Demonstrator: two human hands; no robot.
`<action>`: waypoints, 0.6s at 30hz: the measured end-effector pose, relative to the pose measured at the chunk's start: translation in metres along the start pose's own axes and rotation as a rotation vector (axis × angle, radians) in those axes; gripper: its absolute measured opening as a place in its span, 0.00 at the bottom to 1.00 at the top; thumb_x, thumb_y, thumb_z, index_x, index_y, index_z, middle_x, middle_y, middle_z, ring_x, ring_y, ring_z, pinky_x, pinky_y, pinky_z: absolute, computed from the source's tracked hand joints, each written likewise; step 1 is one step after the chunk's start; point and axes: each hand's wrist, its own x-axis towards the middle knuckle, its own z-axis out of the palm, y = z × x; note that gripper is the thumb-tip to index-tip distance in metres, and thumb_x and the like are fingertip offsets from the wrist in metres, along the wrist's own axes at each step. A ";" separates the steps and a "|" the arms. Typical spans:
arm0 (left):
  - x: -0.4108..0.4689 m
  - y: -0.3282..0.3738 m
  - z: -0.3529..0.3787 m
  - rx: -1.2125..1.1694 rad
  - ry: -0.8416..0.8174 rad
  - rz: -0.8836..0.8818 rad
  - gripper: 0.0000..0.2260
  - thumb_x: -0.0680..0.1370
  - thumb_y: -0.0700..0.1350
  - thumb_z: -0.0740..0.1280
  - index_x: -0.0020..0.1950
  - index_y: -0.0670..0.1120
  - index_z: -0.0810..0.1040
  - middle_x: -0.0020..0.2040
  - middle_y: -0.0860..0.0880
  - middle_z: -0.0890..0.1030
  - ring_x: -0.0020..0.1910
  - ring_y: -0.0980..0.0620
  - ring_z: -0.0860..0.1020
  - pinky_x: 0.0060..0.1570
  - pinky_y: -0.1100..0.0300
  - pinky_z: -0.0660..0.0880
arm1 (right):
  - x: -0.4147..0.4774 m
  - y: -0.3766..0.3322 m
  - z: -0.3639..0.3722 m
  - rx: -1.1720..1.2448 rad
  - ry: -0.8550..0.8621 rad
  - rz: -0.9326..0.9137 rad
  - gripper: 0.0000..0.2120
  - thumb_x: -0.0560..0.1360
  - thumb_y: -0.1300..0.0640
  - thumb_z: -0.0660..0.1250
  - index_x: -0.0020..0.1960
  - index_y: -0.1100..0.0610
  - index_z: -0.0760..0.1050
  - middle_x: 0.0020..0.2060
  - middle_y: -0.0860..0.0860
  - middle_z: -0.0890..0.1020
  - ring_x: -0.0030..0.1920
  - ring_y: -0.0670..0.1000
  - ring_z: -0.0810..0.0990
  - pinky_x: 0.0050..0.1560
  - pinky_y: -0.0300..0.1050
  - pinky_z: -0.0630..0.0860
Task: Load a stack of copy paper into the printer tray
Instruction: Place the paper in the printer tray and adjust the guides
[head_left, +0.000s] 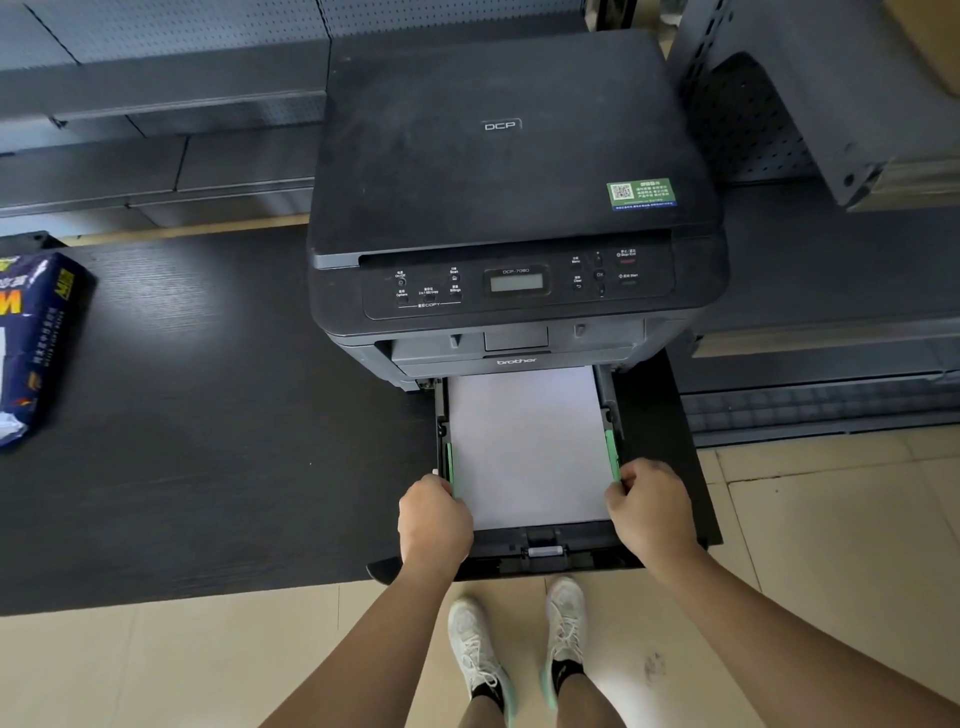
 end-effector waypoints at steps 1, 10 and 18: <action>-0.001 0.002 0.000 0.016 -0.001 -0.007 0.09 0.72 0.33 0.62 0.33 0.43 0.70 0.32 0.47 0.74 0.30 0.47 0.70 0.27 0.59 0.65 | 0.000 0.000 0.000 0.000 0.002 -0.003 0.06 0.72 0.63 0.70 0.48 0.65 0.82 0.41 0.58 0.83 0.40 0.57 0.81 0.39 0.51 0.80; 0.003 0.005 -0.001 0.023 0.015 -0.040 0.12 0.74 0.35 0.62 0.31 0.44 0.68 0.30 0.47 0.73 0.25 0.48 0.68 0.25 0.62 0.64 | 0.005 -0.001 -0.016 -0.093 -0.064 0.096 0.09 0.73 0.52 0.70 0.51 0.52 0.82 0.43 0.47 0.86 0.47 0.53 0.82 0.57 0.52 0.68; 0.000 0.005 0.005 -0.071 0.101 -0.083 0.14 0.74 0.36 0.59 0.28 0.43 0.70 0.28 0.46 0.73 0.25 0.47 0.68 0.26 0.61 0.66 | 0.013 -0.009 -0.020 -0.119 -0.150 0.139 0.08 0.75 0.53 0.67 0.41 0.54 0.81 0.36 0.50 0.83 0.43 0.56 0.81 0.51 0.51 0.74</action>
